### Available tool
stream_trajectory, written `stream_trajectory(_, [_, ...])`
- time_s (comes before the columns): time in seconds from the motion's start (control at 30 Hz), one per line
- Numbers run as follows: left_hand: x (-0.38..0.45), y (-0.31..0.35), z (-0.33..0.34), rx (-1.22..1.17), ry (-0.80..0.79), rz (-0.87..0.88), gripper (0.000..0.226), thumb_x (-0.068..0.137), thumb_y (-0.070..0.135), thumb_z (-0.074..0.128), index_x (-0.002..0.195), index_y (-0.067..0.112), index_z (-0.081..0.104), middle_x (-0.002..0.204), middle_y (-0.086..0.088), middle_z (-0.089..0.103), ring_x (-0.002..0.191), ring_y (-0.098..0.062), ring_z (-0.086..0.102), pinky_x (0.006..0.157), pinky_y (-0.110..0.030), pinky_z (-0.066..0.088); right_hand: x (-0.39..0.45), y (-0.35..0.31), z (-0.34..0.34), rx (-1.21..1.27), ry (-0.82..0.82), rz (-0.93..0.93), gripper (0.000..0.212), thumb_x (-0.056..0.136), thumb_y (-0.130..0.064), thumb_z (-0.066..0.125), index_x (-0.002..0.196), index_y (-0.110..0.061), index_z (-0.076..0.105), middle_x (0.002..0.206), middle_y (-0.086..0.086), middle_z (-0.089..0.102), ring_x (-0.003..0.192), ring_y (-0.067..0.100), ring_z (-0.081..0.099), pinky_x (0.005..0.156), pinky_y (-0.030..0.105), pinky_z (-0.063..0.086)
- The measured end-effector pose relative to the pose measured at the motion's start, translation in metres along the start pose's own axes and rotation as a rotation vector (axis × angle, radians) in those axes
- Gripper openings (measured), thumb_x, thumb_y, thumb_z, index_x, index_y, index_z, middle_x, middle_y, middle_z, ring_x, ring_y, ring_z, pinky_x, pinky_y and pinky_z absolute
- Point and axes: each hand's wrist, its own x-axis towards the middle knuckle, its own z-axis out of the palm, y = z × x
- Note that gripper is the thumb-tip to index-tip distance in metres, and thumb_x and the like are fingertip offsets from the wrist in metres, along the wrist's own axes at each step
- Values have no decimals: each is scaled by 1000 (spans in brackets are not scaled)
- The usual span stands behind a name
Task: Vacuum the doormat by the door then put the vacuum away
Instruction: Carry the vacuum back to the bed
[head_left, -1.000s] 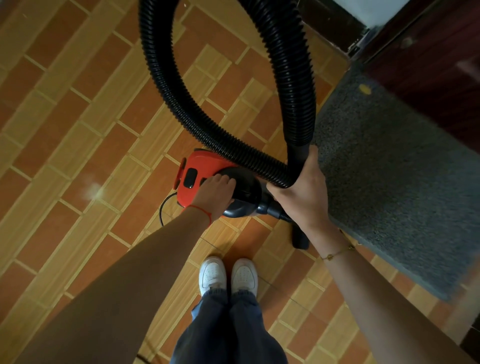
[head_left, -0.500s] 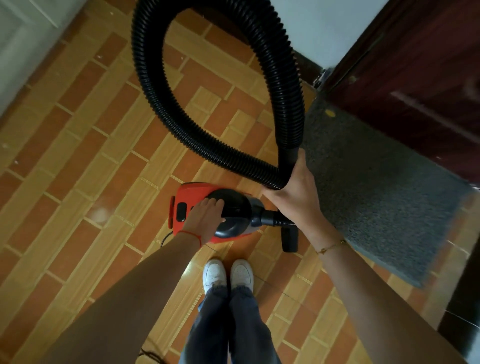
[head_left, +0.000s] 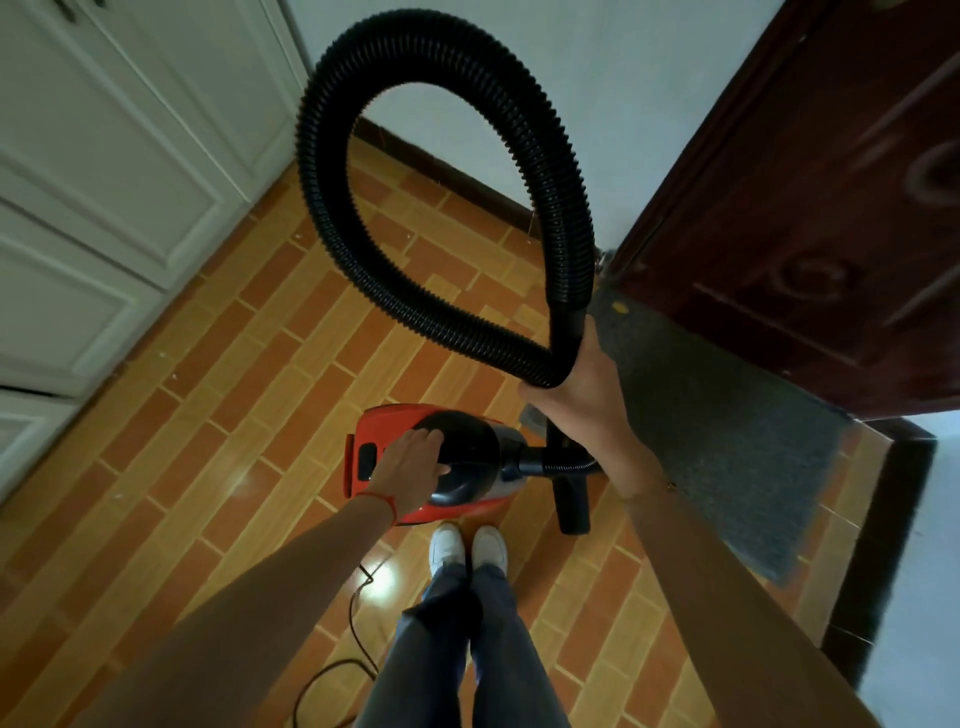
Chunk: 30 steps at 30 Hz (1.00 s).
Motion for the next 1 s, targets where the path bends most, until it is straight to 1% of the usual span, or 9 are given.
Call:
stream_trajectory(0.17, [-47, 18, -42, -42, -3, -37, 30, 94, 27, 57, 116, 8, 51, 113, -11, 58, 108, -31, 53, 86, -41, 43, -31, -63, -32, 40, -2, -14, 63, 73, -15, 76, 115, -35, 35, 87, -4, 60, 75, 5, 63, 59, 22, 52])
stream_trajectory(0.23, [-65, 24, -53, -52, -1, -47, 30, 94, 26, 58, 116, 7, 51, 113, -12, 57, 109, -31, 52, 87, -41, 43, -43, -83, -41, 37, -3, -7, 59, 72, -15, 75, 115, -31, 38, 88, -4, 59, 77, 8, 63, 65, 31, 55])
stream_trajectory(0.3, [-81, 29, -62, -62, 7, -56, 29, 94, 26, 58, 115, 7, 52, 112, -12, 58, 107, -32, 53, 85, -42, 43, -53, -99, -47, 35, -12, 10, 58, 71, -16, 74, 118, -25, 42, 90, -6, 59, 79, 8, 62, 68, 35, 56])
stream_trajectory(0.4, [-100, 33, -72, -73, 10, -73, 25, 93, 25, 59, 110, 8, 53, 106, -11, 58, 100, -30, 55, 76, -40, 43, -67, -116, -53, 23, -15, -10, 54, 71, -19, 75, 115, -25, 42, 90, -8, 58, 81, 5, 61, 67, 30, 54])
stream_trajectory(0.5, [-114, 36, -78, -85, 19, -77, 22, 93, 25, 60, 105, 8, 53, 100, -11, 60, 90, -29, 58, 65, -34, 37, -79, -127, -56, 14, -14, -31, 52, 70, -24, 76, 111, -25, 44, 87, -9, 58, 79, 6, 61, 65, 29, 52])
stream_trajectory(0.63, [-127, 35, -82, -124, 31, -89, 22, 92, 24, 61, 106, 10, 55, 100, -10, 62, 88, -27, 59, 65, -33, 40, -89, -139, -58, 4, 1, -68, 55, 66, -28, 76, 112, -24, 46, 85, -13, 55, 78, 6, 60, 63, 27, 50])
stream_trajectory(0.77, [-137, 31, -85, -155, 47, -106, 24, 90, 24, 62, 109, 11, 57, 104, -9, 63, 93, -26, 60, 71, -35, 45, -94, -149, -59, 3, -9, -96, 57, 63, -32, 74, 111, -24, 45, 84, -12, 56, 76, 7, 60, 59, 27, 49])
stream_trajectory(0.93, [-146, 25, -88, -166, 78, -133, 23, 91, 24, 62, 109, 11, 57, 101, -8, 64, 88, -24, 59, 66, -32, 43, -94, -157, -53, -49, -17, -140, 50, 65, -28, 76, 104, -20, 46, 85, -3, 58, 75, 12, 61, 62, 36, 56])
stream_trajectory(1.0, [-149, 23, -90, -165, 93, -145, 24, 90, 24, 63, 108, 10, 57, 100, -10, 64, 88, -26, 60, 66, -34, 44, -93, -160, -51, -51, -27, -158, 49, 66, -27, 76, 104, -19, 46, 86, -1, 58, 76, 13, 61, 63, 36, 57])
